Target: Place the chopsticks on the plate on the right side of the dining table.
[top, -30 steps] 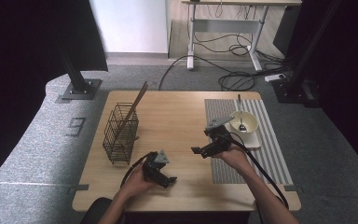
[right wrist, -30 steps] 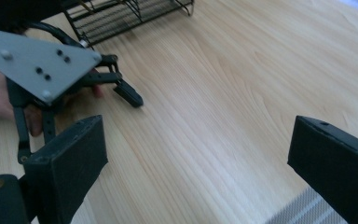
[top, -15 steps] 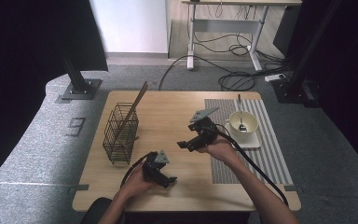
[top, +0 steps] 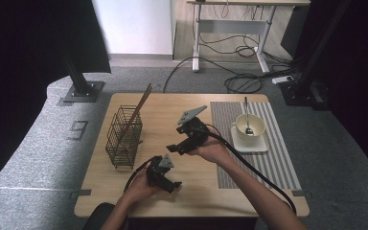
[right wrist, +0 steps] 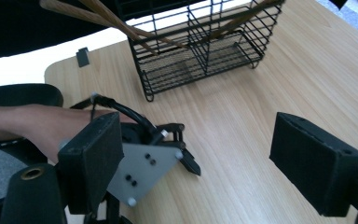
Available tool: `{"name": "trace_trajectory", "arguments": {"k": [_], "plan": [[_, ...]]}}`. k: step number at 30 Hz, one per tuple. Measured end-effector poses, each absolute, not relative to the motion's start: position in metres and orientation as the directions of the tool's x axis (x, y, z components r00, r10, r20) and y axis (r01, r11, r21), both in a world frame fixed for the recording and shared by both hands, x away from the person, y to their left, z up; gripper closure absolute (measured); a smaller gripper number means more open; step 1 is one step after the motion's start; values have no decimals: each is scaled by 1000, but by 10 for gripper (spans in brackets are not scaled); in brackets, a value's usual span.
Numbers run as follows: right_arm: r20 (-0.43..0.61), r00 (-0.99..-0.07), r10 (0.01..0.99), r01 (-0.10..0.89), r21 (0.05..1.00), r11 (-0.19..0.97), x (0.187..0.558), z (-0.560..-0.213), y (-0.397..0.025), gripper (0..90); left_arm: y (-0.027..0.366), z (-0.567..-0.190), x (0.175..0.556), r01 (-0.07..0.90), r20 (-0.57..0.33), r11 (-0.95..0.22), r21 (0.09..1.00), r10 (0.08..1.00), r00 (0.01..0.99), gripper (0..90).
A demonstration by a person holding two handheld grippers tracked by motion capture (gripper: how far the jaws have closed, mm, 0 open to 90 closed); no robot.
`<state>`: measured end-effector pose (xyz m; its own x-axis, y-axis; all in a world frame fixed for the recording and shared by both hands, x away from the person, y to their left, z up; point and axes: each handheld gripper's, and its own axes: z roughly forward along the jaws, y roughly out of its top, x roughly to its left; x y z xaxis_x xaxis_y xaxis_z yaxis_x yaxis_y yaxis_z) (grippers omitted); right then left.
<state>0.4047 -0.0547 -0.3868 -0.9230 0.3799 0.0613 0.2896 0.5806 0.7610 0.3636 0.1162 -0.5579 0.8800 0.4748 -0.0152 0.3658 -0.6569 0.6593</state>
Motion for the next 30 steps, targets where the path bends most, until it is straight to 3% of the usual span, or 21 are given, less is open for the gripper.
{"name": "trace_trajectory", "arguments": {"k": [21, 27, 30], "plan": [[41, -959, 282, 221, 729, 647, 397, -372, 19, 187, 116, -558, 363, 366, -12, -659, 657, 476, 879, 0], [23, -958, 286, 213, 723, 657, 399, -372, 35, 225, 116, -558, 363, 366, -13, -658, 658, 476, 879, 0], [14, -958, 288, 207, 727, 654, 400, -374, 45, 287, 116, -558, 363, 366, -13, -656, 660, 477, 879, 0]]}}
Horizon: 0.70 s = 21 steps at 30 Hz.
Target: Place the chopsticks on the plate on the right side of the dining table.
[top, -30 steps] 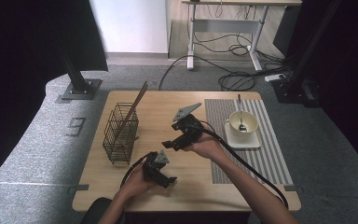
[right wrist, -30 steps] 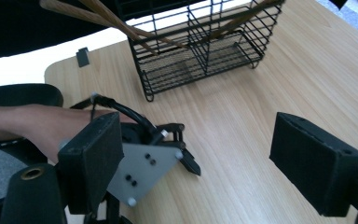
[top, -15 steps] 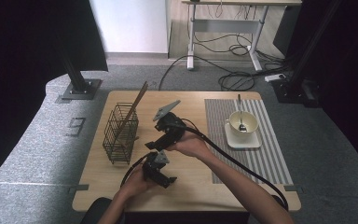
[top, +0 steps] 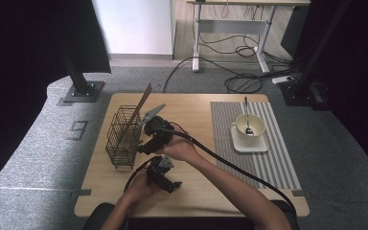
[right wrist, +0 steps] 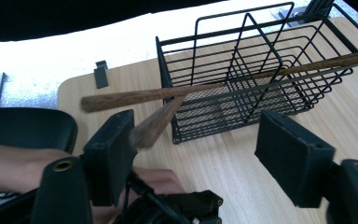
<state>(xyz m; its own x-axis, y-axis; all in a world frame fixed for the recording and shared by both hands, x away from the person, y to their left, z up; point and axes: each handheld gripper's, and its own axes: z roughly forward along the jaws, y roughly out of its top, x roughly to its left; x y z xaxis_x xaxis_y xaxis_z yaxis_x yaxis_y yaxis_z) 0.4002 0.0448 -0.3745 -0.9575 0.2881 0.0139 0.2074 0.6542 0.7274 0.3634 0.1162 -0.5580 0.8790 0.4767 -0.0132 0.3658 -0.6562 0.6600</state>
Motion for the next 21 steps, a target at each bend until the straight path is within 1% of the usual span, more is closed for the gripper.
{"name": "trace_trajectory", "arguments": {"k": [4, 5, 11, 12, 14, 15, 16, 19, 20, 21], "plan": [[24, -953, 302, 225, 724, 652, 405, -381, 53, 357, 116, -558, 363, 366, -13, -657, 659, 476, 879, 0], [24, -953, 302, 225, 724, 652, 405, -381, 53, 357, 116, -558, 363, 366, -13, -657, 660, 476, 879, 0], [45, -945, 325, 251, 736, 629, 415, -388, 57, 543, 116, -558, 363, 365, -12, -656, 660, 477, 879, 0], [45, -945, 325, 251, 736, 629, 415, -388, 57, 543, 116, -558, 363, 365, -12, -656, 660, 477, 879, 0], [34, -947, 319, 239, 738, 631, 416, -389, 57, 603, 116, -558, 364, 365, -12, -657, 659, 476, 879, 0], [19, -951, 308, 218, 748, 627, 417, -389, 56, 664, 116, -558, 363, 367, -13, -657, 659, 477, 879, 0], [19, -951, 308, 218, 748, 627, 417, -389, 56, 664, 116, -558, 363, 367, -13, -657, 659, 477, 879, 0], [2, -956, 293, 192, 758, 623, 416, -388, 57, 759, 116, -558, 363, 367, -14, -657, 658, 478, 878, 0], [-1, -958, 286, 185, 760, 623, 416, -388, 57, 809, 116, -558, 363, 368, -14, -657, 658, 478, 878, 0], [6, -960, 278, 185, 763, 620, 416, -388, 57, 822, 116, -558, 363, 368, -14, -657, 658, 478, 878, 0]]}}
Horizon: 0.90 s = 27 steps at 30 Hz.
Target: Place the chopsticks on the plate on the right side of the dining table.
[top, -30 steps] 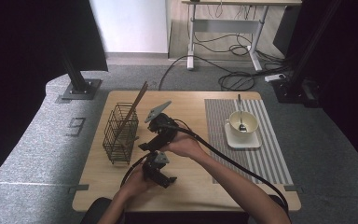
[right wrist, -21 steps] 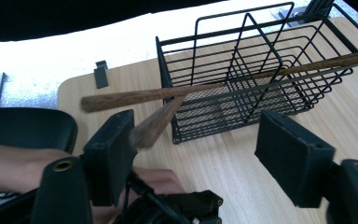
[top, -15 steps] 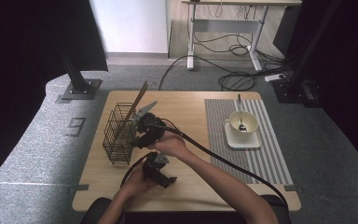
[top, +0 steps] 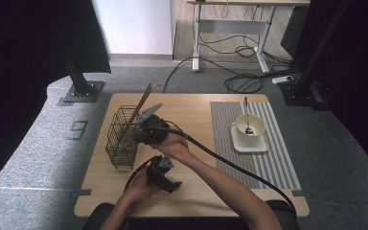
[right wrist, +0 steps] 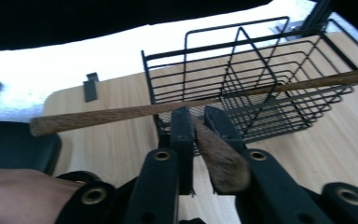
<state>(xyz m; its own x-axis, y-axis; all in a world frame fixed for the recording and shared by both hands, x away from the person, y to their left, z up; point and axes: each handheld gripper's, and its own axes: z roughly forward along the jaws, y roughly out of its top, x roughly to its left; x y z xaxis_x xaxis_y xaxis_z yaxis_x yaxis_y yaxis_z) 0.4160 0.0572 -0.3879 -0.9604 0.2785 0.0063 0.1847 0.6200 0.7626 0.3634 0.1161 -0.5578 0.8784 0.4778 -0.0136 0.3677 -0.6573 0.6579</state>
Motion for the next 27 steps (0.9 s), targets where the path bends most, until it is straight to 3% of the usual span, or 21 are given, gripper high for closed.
{"name": "trace_trajectory", "arguments": {"k": [8, 27], "plan": [[35, -963, 266, 201, 755, 625, 417, -385, 54, 825, 116, -558, 364, 364, -11, -659, 658, 474, 880, 0], [-1, -968, 252, 166, 748, 642, 408, -347, 28, 824, 116, -558, 364, 364, -13, -658, 660, 474, 880, 0]]}}
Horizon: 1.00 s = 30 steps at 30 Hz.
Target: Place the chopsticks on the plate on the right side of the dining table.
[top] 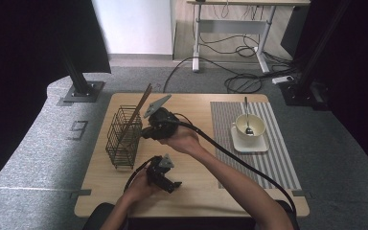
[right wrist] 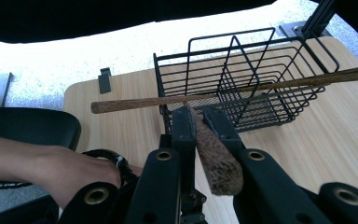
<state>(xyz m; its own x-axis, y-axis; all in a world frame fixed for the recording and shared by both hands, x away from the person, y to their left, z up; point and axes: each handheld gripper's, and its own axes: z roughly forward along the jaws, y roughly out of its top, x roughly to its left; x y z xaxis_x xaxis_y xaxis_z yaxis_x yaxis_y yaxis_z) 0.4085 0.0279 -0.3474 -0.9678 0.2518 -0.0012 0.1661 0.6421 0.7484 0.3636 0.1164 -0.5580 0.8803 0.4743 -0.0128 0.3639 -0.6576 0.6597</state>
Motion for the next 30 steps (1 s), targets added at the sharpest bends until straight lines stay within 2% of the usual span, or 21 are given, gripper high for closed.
{"name": "trace_trajectory", "arguments": {"k": [30], "plan": [[3, -946, 324, 199, 795, 573, 404, -299, -35, 825, 116, -558, 364, 362, -11, -660, 659, 473, 881, 0]]}}
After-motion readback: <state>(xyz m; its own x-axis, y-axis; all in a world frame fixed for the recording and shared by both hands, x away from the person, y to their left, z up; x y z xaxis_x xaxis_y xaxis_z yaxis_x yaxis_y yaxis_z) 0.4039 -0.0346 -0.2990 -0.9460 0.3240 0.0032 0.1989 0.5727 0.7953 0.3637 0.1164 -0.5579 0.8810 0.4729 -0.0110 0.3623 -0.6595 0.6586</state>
